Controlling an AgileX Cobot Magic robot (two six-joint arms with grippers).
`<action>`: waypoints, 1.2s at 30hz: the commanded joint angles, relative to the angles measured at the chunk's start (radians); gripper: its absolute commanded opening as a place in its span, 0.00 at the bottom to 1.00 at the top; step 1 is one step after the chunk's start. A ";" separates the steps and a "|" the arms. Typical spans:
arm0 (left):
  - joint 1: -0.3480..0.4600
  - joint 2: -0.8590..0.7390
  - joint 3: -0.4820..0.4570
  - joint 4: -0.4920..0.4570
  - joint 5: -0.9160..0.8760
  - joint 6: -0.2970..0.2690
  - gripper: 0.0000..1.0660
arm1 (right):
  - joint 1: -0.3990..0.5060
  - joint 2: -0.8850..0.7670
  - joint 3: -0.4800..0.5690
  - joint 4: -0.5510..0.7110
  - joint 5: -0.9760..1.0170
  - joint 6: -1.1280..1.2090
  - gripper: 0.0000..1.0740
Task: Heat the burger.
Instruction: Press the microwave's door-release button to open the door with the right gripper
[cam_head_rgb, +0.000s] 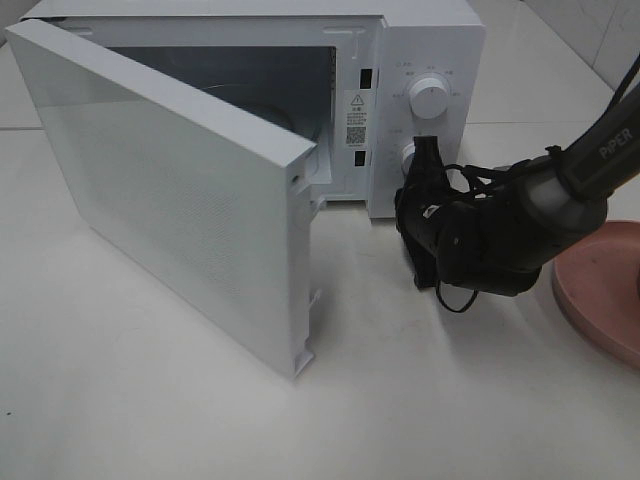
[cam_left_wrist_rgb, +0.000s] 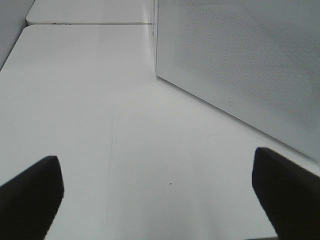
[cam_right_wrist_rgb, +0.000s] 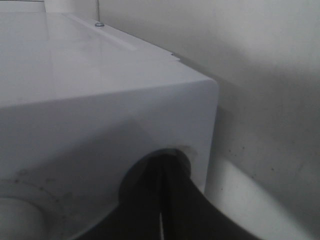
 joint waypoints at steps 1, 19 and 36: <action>-0.005 -0.024 0.005 -0.008 -0.017 0.004 0.91 | -0.024 -0.013 -0.073 -0.046 -0.198 -0.028 0.00; -0.005 -0.024 0.005 -0.008 -0.017 0.004 0.91 | -0.023 -0.127 0.052 -0.032 0.111 -0.048 0.00; -0.005 -0.024 0.005 -0.008 -0.017 0.004 0.91 | -0.023 -0.253 0.064 -0.043 0.367 -0.232 0.01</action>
